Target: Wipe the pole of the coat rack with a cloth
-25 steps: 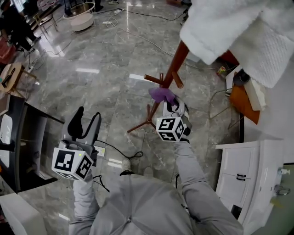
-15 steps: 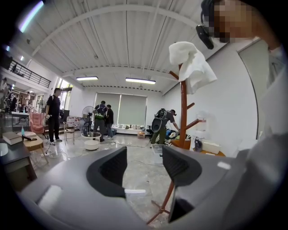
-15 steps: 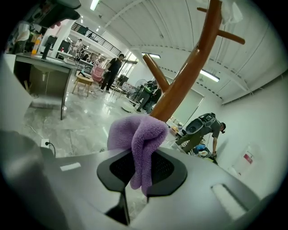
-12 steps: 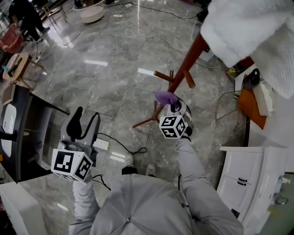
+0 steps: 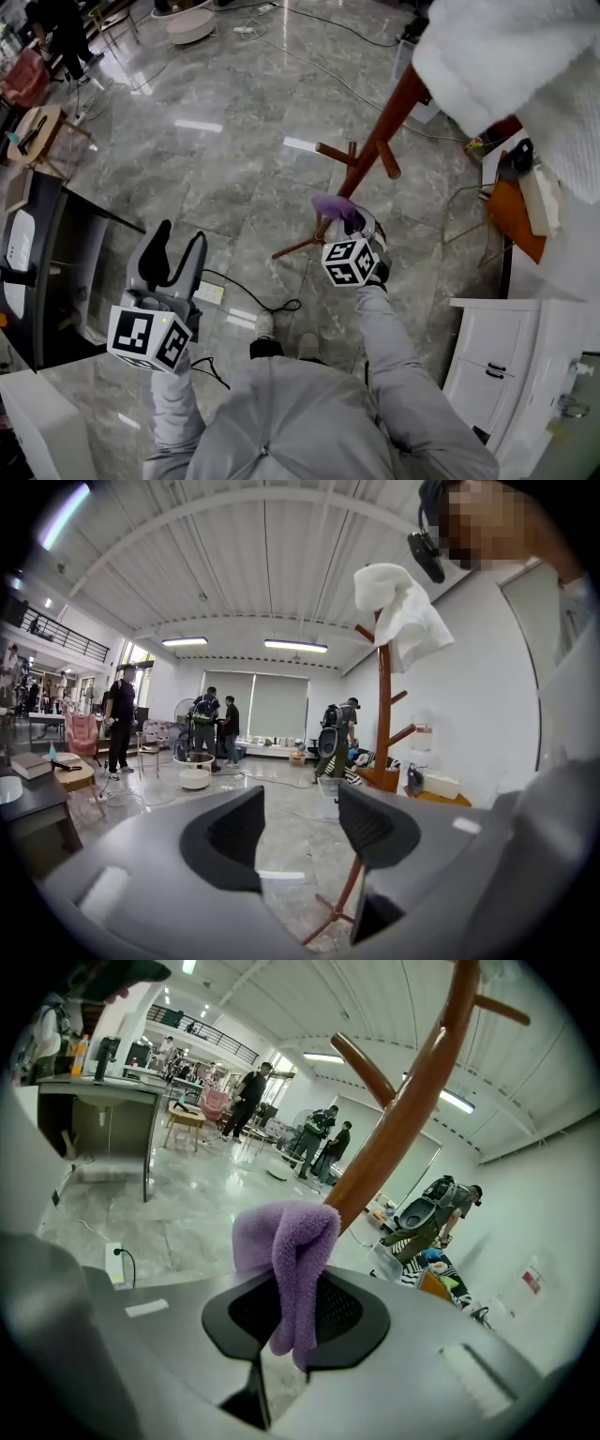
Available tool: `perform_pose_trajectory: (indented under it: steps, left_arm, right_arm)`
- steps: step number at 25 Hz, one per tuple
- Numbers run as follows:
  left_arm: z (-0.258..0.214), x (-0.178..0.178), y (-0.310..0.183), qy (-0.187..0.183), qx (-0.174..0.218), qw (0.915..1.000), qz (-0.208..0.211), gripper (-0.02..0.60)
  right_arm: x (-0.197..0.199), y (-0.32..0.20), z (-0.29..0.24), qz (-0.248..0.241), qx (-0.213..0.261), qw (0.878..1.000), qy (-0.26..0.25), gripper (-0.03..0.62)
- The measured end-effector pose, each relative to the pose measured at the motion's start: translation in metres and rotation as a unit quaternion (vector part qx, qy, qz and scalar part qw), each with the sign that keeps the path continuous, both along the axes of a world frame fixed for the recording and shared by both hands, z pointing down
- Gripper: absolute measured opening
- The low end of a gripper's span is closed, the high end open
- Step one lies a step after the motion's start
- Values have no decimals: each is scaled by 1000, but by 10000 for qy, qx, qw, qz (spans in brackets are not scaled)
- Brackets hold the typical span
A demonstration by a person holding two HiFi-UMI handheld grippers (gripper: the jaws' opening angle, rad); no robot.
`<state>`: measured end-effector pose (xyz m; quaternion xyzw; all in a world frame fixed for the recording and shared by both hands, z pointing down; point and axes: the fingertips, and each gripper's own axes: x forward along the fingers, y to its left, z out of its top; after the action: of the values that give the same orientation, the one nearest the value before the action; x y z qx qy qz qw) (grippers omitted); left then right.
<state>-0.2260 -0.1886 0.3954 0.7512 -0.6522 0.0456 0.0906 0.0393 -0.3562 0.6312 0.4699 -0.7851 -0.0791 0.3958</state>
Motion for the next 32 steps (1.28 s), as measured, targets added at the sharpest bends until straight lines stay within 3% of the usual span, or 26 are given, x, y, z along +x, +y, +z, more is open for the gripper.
perform_pose_trajectory:
  steps: [11, 19, 25, 32]
  left_arm:
    - [-14, 32, -10, 1, 217, 9990, 394, 267]
    - [-23, 50, -3, 22, 379, 9972, 648, 267]
    - [-32, 59, 4, 39, 558, 9951, 818, 267]
    - [-47, 72, 16, 77, 765, 9919, 1010, 267]
  right_arm:
    - [4, 37, -57, 162, 433, 9959, -774, 54]
    - [31, 55, -110, 431, 965, 9878, -1146, 54]
    - [61, 79, -156, 819, 1295, 9742, -1656, 54]
    - [90, 109, -220, 1123, 1756, 9492, -2358, 54]
